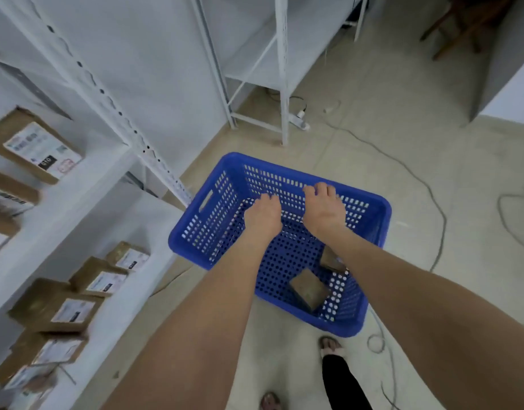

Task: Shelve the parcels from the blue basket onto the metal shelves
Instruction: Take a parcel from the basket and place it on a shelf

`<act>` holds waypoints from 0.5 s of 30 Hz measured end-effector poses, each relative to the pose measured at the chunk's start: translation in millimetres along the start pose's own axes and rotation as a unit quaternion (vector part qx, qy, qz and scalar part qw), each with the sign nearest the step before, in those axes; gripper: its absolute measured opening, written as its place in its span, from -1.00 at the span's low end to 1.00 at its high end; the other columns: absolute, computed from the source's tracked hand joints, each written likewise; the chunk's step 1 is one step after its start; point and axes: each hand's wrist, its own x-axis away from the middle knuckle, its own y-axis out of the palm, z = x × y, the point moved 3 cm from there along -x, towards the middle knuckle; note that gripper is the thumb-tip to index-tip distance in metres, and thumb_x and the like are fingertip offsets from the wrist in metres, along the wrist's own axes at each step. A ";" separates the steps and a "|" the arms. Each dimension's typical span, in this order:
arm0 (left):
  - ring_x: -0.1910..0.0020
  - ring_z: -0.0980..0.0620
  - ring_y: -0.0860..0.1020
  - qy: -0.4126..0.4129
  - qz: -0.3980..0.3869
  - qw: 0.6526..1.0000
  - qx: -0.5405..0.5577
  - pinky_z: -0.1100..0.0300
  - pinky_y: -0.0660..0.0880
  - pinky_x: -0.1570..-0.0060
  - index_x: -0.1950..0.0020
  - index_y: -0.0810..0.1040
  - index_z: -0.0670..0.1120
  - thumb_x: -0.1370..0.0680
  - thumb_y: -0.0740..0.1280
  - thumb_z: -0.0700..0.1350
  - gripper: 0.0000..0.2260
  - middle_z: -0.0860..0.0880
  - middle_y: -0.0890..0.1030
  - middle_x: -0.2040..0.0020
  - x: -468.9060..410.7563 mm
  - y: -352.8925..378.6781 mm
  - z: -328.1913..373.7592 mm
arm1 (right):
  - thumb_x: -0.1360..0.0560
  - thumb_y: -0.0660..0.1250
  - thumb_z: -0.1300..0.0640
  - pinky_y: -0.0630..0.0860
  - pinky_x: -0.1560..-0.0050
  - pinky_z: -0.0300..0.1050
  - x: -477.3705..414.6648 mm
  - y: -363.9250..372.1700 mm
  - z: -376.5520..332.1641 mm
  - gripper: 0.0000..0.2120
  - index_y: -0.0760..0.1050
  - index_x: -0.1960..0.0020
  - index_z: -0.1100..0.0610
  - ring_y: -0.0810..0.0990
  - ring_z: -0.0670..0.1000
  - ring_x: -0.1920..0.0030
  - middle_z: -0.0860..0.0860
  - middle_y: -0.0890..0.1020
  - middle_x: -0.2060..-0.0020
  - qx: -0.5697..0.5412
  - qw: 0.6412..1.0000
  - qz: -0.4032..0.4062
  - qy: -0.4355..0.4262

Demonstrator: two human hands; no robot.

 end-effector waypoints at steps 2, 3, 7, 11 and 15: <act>-0.20 -0.12 0.46 -0.021 -0.038 0.998 0.034 0.03 0.45 0.08 -0.37 0.29 -0.15 -0.58 0.29 -0.13 -0.60 -0.15 0.36 -0.32 -18.9 26.7 19.7 | -0.51 0.33 0.20 0.37 -0.31 0.06 -14.5 24.7 21.7 -0.45 0.20 -0.43 0.14 0.18 0.20 -0.44 0.16 0.23 -0.41 -0.014 0.999 -0.033 0.003; -0.20 -0.13 0.47 -0.042 -0.063 0.995 0.063 0.02 0.47 0.05 -0.39 0.29 -0.16 -0.59 0.28 -0.13 -0.60 -0.16 0.35 -0.34 -27.4 40.6 26.8 | -0.52 0.33 0.20 0.39 -0.29 0.07 -21.4 39.4 30.5 -0.47 0.20 -0.42 0.14 0.20 0.21 -0.42 0.16 0.24 -0.40 -0.024 0.998 -0.053 0.004; 0.13 -0.08 0.52 -0.140 -0.162 0.959 0.187 0.08 0.45 0.29 -0.21 0.39 -0.22 -0.61 0.19 -0.21 -0.80 -0.20 0.49 -0.12 -56.5 112.4 40.4 | -0.53 0.36 0.11 0.42 -0.25 0.10 -43.7 118.1 57.1 -0.45 0.20 -0.42 0.12 0.23 0.23 -0.39 0.17 0.24 -0.38 -0.062 0.983 -0.174 0.018; 0.46 0.05 0.29 -0.234 -0.211 0.921 0.230 0.23 0.23 0.52 0.31 0.30 -0.11 -0.63 0.15 -0.24 -0.71 -0.06 0.35 0.36 -81.3 190.9 30.7 | -0.50 0.42 -0.01 0.41 -0.27 0.12 -54.0 217.0 66.6 -0.28 0.10 -0.49 0.09 0.18 0.25 -0.45 0.17 0.17 -0.44 -0.081 0.950 -0.300 0.040; 0.48 0.05 0.28 -0.295 -0.241 0.887 0.260 0.25 0.22 0.53 0.32 0.28 -0.11 -0.64 0.14 -0.20 -0.69 -0.06 0.33 0.40 -107.4 251.8 16.6 | -0.40 0.47 -0.16 0.36 -0.31 0.21 -58.4 305.2 55.8 -0.04 -0.07 -0.54 0.05 0.10 0.30 -0.48 0.18 0.02 -0.51 -0.074 0.917 -0.385 0.068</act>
